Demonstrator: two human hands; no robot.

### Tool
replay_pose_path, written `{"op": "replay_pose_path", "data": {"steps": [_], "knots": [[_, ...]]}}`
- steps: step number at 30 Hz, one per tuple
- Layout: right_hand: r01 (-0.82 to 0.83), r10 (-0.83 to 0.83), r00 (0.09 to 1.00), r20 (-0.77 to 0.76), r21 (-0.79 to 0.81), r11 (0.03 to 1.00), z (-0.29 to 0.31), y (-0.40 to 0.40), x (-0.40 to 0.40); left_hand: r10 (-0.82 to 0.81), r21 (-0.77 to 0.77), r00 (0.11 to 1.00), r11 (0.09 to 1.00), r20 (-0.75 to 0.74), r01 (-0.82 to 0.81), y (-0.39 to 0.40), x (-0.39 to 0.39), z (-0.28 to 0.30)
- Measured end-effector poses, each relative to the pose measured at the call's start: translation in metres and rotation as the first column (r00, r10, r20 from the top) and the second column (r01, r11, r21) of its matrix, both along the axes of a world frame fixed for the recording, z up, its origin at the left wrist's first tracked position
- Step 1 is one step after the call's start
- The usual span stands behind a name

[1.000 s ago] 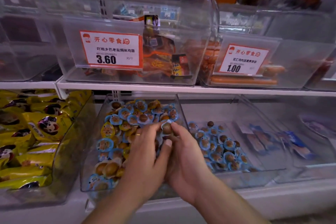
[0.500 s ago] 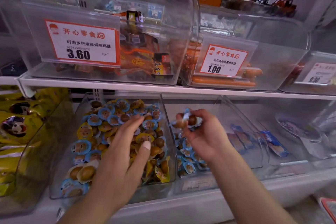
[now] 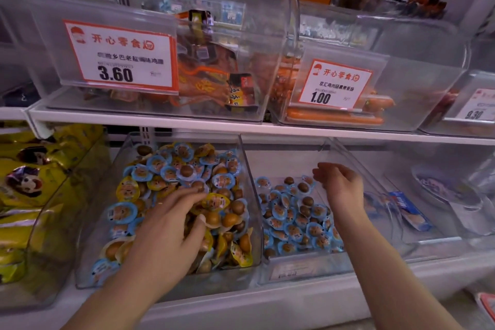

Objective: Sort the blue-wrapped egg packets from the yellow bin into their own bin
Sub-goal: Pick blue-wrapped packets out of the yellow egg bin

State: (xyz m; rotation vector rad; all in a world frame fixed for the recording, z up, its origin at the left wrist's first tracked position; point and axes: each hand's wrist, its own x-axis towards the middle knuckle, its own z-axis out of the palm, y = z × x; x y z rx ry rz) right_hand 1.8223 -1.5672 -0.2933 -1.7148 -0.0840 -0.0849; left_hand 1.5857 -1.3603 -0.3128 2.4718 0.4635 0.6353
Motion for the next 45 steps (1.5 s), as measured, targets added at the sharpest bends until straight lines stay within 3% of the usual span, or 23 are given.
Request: {"op": "replay_pose_path", "data": {"steps": [3,7,11,15,18,22,26,28,31,33,35,38,40,42,45], "knots": [[-0.123,0.135,0.969,0.209,-0.066,0.990,0.012,0.027,-0.034,0.063,0.064,0.994,0.996,0.087,-0.068,0.011,-0.013,0.010],[-0.358,0.436,0.828,0.352,-0.267,0.895,0.026,0.075,-0.097,0.157,0.109,0.954,0.976,0.256,-0.190,0.037,-0.041,0.025],[-0.465,0.690,0.668,0.280,-0.567,0.680,0.021,0.140,-0.126,0.236,-0.036,0.926,0.971,0.294,-0.236,0.056,-0.067,0.021],[-0.319,0.783,0.619,0.057,-0.893,0.317,0.016,0.210,-0.109,0.236,-0.100,0.929,0.971,0.286,-0.217,0.060,-0.077,0.014],[-0.272,0.785,0.620,-0.020,-0.943,0.191,0.008,0.244,-0.088,0.237,-0.141,0.933,0.969,0.270,-0.205,0.065,-0.080,0.011],[-0.178,0.834,0.551,-0.040,-0.981,0.071,-0.008,0.263,-0.075,0.245,-0.190,0.933,0.961,0.263,-0.199,0.076,-0.080,0.011],[-0.014,0.862,0.502,0.078,-0.995,0.098,-0.023,0.242,-0.079,0.218,-0.202,0.938,0.965,0.268,-0.167,0.079,-0.083,0.014],[0.025,0.858,0.475,0.197,-0.977,0.211,-0.027,0.227,-0.086,0.214,-0.209,0.937,0.965,0.277,-0.159,0.077,-0.084,0.015],[-0.118,0.850,0.439,0.290,-0.920,0.375,-0.024,0.209,-0.088,0.205,-0.198,0.934,0.969,0.292,-0.150,0.073,-0.083,0.016],[-0.218,0.780,0.512,0.359,-0.825,0.522,-0.020,0.197,-0.087,0.190,-0.173,0.937,0.974,0.293,-0.143,0.068,-0.081,0.016],[-0.281,0.641,0.655,0.400,-0.658,0.699,-0.014,0.186,-0.089,0.173,-0.130,0.940,0.982,0.293,-0.140,0.061,-0.079,0.017],[-0.343,0.450,0.856,0.255,-0.372,0.863,-0.004,0.176,-0.099,0.149,-0.081,0.935,0.988,0.323,-0.130,0.049,-0.071,0.020],[-0.436,0.439,0.898,0.007,-0.103,0.894,0.001,0.170,-0.104,0.130,-0.050,0.929,0.991,0.346,-0.120,0.040,-0.063,0.020],[-0.486,0.537,0.805,-0.252,0.237,0.841,0.003,0.163,-0.114,0.105,-0.028,0.936,0.994,0.335,-0.102,0.033,-0.053,0.018],[-0.453,0.658,0.661,-0.361,0.508,0.733,0.004,0.151,-0.125,0.079,-0.078,0.972,0.995,0.223,-0.063,0.024,-0.033,0.008]]}}
